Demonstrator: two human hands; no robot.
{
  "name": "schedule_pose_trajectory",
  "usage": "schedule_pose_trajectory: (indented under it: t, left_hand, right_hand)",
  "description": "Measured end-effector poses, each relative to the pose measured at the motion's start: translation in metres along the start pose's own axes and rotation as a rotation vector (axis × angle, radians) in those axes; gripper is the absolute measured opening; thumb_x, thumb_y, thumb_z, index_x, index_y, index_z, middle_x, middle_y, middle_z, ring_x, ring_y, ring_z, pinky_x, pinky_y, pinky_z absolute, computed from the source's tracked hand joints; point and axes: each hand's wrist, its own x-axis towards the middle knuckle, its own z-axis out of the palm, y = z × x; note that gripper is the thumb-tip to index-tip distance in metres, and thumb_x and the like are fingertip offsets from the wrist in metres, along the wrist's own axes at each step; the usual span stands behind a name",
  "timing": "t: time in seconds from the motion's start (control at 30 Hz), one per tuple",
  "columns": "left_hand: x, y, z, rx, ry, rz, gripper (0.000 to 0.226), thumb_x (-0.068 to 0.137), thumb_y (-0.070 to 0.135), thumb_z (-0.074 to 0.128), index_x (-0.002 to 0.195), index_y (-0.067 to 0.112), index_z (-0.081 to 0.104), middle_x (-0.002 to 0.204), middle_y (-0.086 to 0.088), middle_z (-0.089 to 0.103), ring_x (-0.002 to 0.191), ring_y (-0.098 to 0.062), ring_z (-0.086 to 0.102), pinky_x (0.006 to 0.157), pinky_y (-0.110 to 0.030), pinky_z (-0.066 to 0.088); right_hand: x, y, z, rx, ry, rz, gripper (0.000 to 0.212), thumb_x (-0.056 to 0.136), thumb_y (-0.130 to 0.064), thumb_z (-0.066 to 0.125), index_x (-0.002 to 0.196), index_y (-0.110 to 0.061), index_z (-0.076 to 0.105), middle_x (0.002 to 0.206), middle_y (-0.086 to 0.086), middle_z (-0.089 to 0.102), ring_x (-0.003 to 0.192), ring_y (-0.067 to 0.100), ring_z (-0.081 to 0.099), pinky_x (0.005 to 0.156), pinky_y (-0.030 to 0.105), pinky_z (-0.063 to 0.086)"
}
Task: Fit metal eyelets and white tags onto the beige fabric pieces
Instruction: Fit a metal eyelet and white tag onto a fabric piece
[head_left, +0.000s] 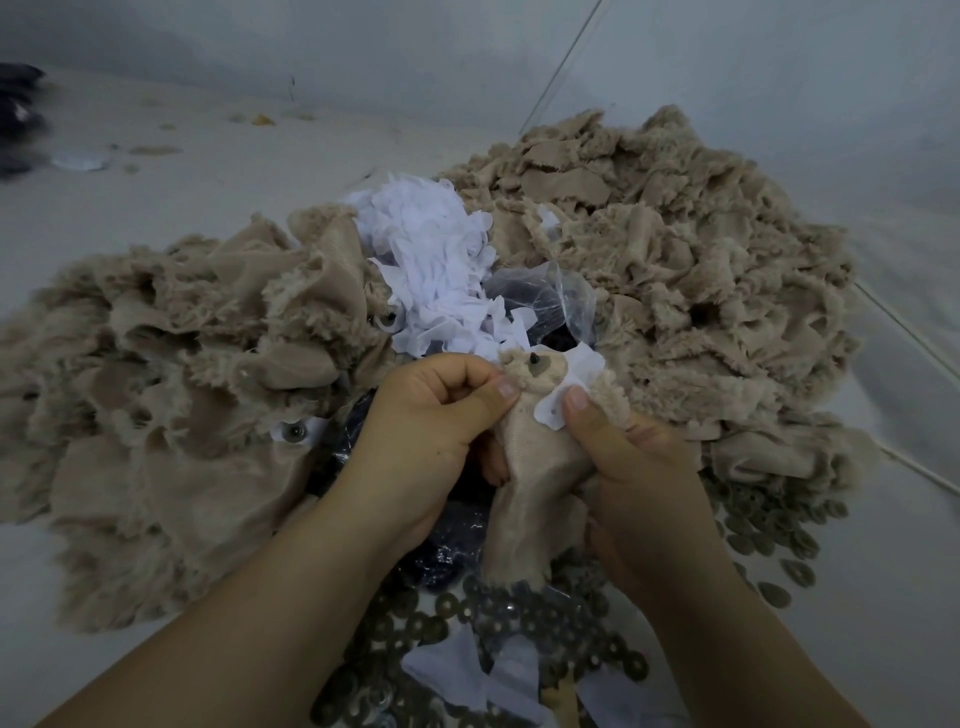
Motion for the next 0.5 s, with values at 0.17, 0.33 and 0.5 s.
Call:
schedule_pose_trajectory:
  t: [0.17,0.33,0.5]
  left_hand:
    - [0.0002,-0.0020,-0.0009,0.056,0.044,0.025,0.016,0.086,0.012,0.069,0.070,0.014,0.072,0.068,-0.019,0.066,0.060,-0.033,0.054,0.052,-0.033,0.049]
    - [-0.0002,0.0028,-0.0029,0.073,-0.033,0.019,0.010,0.071,0.023,0.078,0.072,0.014,0.074,0.065,-0.013,0.068,0.052,-0.022,0.059,0.045,-0.028,0.050]
    - [0.0013,0.0032,-0.0055,0.067,-0.037,0.020,0.008,0.064,0.014,0.079,0.071,0.014,0.075,0.067,-0.011,0.069,0.055,-0.021,0.062,0.047,-0.029,0.054]
  right_hand:
    - [-0.0041,-0.0020,0.0013,-0.300,0.059,-0.224,0.050,0.084,-0.040,0.064,0.076,0.009,0.065,0.079,0.033,0.064,0.079,0.053,0.059,0.066,0.059,0.051]
    - [-0.0045,-0.0040,0.0013,-0.329,0.064,-0.290,0.045,0.086,-0.042,0.067,0.073,0.000,0.069,0.072,0.026,0.066,0.073,0.048,0.061,0.062,0.053,0.052]
    - [-0.0030,-0.0044,-0.0005,-0.383,0.087,-0.331,0.053,0.087,-0.041,0.068,0.064,0.007,0.061,0.058,0.020,0.060,0.053,0.038,0.055,0.050,0.046,0.048]
